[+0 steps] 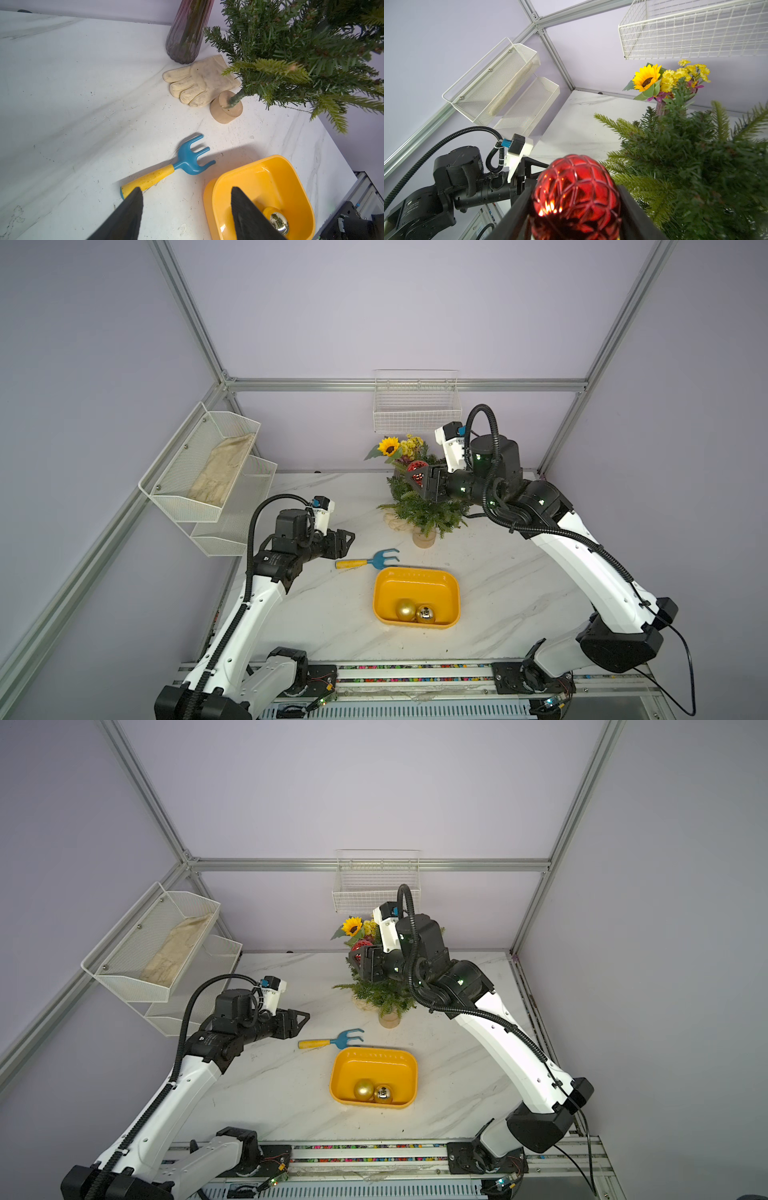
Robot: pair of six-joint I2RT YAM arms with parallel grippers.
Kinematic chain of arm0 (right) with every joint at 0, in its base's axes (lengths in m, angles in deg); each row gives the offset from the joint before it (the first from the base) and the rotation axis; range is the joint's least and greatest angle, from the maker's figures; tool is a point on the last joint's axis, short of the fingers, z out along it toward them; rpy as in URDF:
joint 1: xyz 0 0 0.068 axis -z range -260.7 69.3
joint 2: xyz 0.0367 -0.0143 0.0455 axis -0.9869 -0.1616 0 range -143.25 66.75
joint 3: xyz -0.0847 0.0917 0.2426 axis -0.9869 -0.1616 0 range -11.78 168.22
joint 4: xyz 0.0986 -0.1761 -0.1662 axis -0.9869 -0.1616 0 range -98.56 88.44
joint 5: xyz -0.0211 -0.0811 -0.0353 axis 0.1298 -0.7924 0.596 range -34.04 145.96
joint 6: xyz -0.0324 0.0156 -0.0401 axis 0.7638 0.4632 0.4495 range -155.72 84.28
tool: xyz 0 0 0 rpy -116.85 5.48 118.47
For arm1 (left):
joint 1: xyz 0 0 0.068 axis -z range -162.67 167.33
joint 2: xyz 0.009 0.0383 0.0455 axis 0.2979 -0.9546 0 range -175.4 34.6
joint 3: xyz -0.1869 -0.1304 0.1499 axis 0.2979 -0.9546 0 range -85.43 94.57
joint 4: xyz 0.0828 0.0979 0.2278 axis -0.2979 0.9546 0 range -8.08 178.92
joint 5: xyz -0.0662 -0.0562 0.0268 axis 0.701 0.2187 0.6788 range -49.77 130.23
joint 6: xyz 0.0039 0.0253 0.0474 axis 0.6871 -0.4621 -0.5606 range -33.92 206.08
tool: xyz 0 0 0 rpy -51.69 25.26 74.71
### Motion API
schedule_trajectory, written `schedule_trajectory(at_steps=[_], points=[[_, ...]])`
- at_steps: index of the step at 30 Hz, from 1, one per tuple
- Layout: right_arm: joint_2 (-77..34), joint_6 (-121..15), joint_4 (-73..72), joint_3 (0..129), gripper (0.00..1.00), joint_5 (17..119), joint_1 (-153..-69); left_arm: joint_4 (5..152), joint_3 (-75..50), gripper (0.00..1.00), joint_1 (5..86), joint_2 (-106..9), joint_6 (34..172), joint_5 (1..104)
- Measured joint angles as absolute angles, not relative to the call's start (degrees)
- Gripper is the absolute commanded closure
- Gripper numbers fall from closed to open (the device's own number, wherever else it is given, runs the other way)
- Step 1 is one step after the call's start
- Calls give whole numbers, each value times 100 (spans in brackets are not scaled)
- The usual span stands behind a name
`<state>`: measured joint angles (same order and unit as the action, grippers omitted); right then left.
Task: Decorate the small christmas tree with ornaments
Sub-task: Hang an ornament on the christmas tree.
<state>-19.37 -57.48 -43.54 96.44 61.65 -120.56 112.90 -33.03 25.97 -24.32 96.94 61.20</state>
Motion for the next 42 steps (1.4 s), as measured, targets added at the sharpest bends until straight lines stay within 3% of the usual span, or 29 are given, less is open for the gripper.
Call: schedule_trajectory(at_steps=[33, 42], points=[[-1358, -5909, -4306, 8661, 40, 6290, -11968, 11290, -3301, 33, 2565, -2453, 9696, 6146], [-1181, -6016, -4205, 8431, 26, 6344, -11968, 11290, -3301, 33, 2563, -2453, 9696, 6146]])
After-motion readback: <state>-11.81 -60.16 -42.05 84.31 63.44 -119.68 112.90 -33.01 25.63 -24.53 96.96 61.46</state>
